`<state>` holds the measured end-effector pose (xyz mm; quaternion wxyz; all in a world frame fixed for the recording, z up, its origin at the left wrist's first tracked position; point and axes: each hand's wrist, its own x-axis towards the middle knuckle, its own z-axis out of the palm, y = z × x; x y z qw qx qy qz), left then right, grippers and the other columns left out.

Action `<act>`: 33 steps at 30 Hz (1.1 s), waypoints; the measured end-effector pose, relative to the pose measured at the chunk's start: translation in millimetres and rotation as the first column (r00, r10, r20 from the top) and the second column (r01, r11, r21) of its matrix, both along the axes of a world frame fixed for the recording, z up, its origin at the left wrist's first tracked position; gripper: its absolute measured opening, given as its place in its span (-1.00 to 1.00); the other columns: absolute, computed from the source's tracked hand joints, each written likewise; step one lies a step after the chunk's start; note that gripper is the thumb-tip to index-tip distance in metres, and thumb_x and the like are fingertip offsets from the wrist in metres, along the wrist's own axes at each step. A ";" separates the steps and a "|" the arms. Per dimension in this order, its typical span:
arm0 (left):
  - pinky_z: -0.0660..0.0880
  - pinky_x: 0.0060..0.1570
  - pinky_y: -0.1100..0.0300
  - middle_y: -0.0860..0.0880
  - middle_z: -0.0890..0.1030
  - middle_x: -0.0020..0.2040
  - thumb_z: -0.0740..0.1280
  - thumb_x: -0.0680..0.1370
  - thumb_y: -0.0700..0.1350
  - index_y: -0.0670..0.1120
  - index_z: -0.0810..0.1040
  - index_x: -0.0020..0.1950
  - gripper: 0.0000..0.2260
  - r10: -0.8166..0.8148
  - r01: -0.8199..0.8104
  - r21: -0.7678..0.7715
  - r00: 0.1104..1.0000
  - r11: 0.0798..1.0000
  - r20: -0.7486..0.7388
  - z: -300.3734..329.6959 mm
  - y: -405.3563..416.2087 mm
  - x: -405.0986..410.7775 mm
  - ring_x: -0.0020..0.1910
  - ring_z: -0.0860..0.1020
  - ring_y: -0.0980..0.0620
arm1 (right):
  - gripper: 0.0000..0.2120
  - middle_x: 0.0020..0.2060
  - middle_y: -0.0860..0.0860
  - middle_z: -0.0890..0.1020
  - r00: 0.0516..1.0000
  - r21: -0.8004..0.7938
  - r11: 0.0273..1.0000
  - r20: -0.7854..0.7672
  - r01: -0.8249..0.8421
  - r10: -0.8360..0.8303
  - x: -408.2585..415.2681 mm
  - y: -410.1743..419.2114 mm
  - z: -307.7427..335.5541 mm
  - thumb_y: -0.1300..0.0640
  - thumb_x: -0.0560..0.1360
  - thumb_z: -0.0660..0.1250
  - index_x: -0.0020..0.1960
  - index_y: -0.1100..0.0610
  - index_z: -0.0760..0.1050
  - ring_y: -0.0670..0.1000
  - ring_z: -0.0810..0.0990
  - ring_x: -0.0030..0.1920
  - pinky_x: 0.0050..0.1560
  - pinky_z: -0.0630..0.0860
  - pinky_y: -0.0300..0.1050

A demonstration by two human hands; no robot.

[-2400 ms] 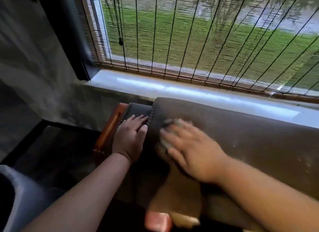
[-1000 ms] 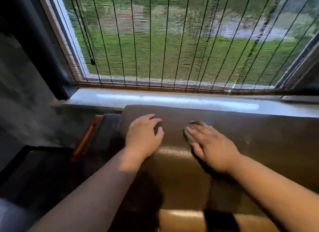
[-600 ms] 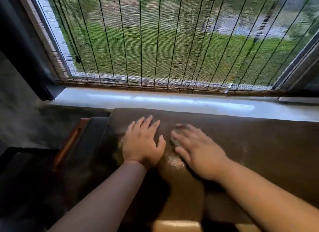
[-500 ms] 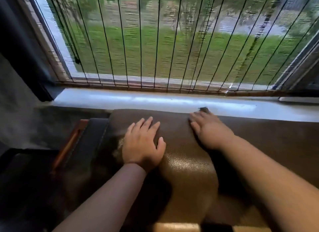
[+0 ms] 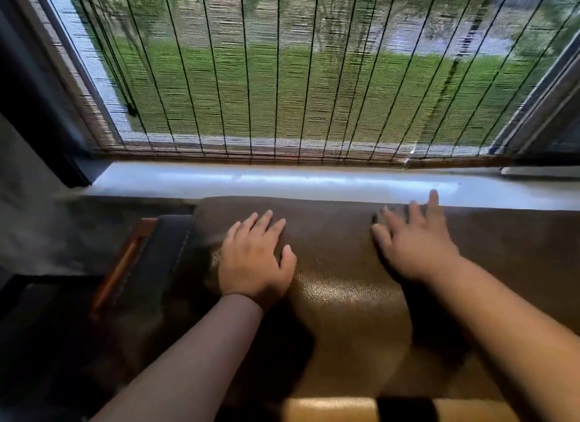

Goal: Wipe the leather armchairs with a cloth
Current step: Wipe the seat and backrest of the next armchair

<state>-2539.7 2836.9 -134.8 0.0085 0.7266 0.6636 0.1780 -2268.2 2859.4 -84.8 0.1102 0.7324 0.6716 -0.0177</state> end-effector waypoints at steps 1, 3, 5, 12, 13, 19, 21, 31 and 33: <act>0.09 0.62 -0.03 0.04 0.40 0.60 0.02 0.54 0.23 0.11 0.47 0.56 -0.37 0.002 -0.002 -0.001 1.000 1.000 0.000 0.7 -1.2 0.5 0.59 0.30 -0.02 | -0.27 0.63 0.25 0.15 1.000 0.006 1.000 -0.008 0.020 -0.020 2.0 8.5 -0.1 -0.30 0.65 -0.29 0.66 0.04 0.14 0.33 -0.11 0.64 0.59 -0.26 0.30; 0.09 0.63 -0.04 0.04 0.40 0.61 0.01 0.54 0.23 0.11 0.46 0.56 -0.37 0.005 -0.005 -0.002 1.000 1.000 0.002 1.6 -2.4 -0.4 0.60 0.29 -0.01 | -0.18 0.58 0.24 0.27 0.989 0.066 0.992 -0.091 -0.112 0.118 -0.9 -1.2 -6.9 -0.35 0.62 -0.33 0.56 0.11 0.32 0.29 0.14 0.60 0.61 0.04 0.31; 0.09 0.64 -0.03 0.05 0.38 0.61 0.00 0.55 0.23 0.12 0.45 0.57 -0.37 -0.002 0.002 -0.009 1.000 1.000 0.003 2.4 -2.8 -0.9 0.61 0.28 0.00 | -0.21 0.59 0.19 0.30 0.947 0.137 0.948 -0.108 -0.288 0.304 -13.3 -48.8 -18.9 -0.33 0.63 -0.25 0.59 0.13 0.33 0.27 0.28 0.57 0.59 0.18 0.24; 0.11 0.63 -0.04 0.05 0.41 0.60 0.02 0.55 0.23 0.11 0.47 0.55 -0.38 -0.003 0.003 0.001 1.000 1.000 0.005 1.3 -0.7 0.7 0.60 0.30 -0.01 | -0.44 0.61 0.05 0.30 0.880 0.167 0.881 -0.111 -0.442 0.462 16.9 -50.2 -18.0 -0.28 0.65 0.00 0.62 -0.19 0.23 0.19 0.27 0.59 0.57 0.18 0.20; 0.13 0.63 -0.05 0.04 0.43 0.59 0.03 0.54 0.23 0.10 0.50 0.53 -0.38 -0.002 0.002 0.008 1.000 1.000 0.016 1.0 -0.2 1.1 0.58 0.32 -0.02 | -0.45 0.63 0.03 0.25 0.923 0.142 0.936 -0.172 -0.321 0.343 24.1 -25.4 -12.4 -0.27 0.67 -0.02 0.63 -0.17 0.21 0.16 0.21 0.62 0.59 0.11 0.18; 0.19 0.60 -0.09 0.00 0.49 0.54 0.06 0.52 0.20 0.07 0.57 0.48 -0.39 0.000 -0.001 0.023 0.999 1.000 0.044 -1.2 -3.1 2.2 0.55 0.38 -0.06 | -0.39 0.59 0.06 0.35 0.936 0.252 0.930 -0.162 -0.267 0.313 -18.2 -44.6 -29.1 -0.24 0.65 -0.06 0.59 -0.03 0.35 0.25 0.33 0.54 0.56 0.22 0.26; 0.18 0.60 -0.08 0.00 0.48 0.55 0.06 0.52 0.20 0.07 0.56 0.49 -0.39 0.002 -0.003 0.023 0.999 1.000 0.034 -2.0 -2.8 1.6 0.55 0.37 -0.05 | -0.42 0.58 0.05 0.37 0.862 0.247 0.861 -0.143 -0.445 0.486 -28.8 -93.4 -39.8 -0.22 0.67 0.02 0.58 0.02 0.37 0.21 0.35 0.54 0.52 0.29 0.24; 0.25 0.57 -0.08 0.00 0.53 0.51 0.10 0.55 0.17 0.08 0.59 0.44 -0.46 0.009 -0.009 0.045 1.000 0.999 -0.013 0.6 -0.2 -1.4 0.52 0.42 -0.07 | -0.47 0.56 0.09 0.38 0.977 0.271 0.963 -0.202 -0.007 0.063 27.6 -44.8 -27.8 -0.14 0.70 -0.02 0.56 0.03 0.38 0.25 0.31 0.55 0.58 0.16 0.22; 0.26 0.56 -0.08 0.01 0.53 0.50 0.10 0.55 0.17 0.08 0.59 0.43 -0.47 0.018 -0.017 0.032 1.000 0.999 -0.019 1.2 -2.0 -0.6 0.51 0.43 -0.07 | -0.46 0.51 0.09 0.45 0.948 0.295 0.933 -0.173 -0.209 0.267 -9.5 -68.7 -36.9 -0.15 0.66 0.00 0.52 0.03 0.44 0.26 0.40 0.49 0.54 0.24 0.27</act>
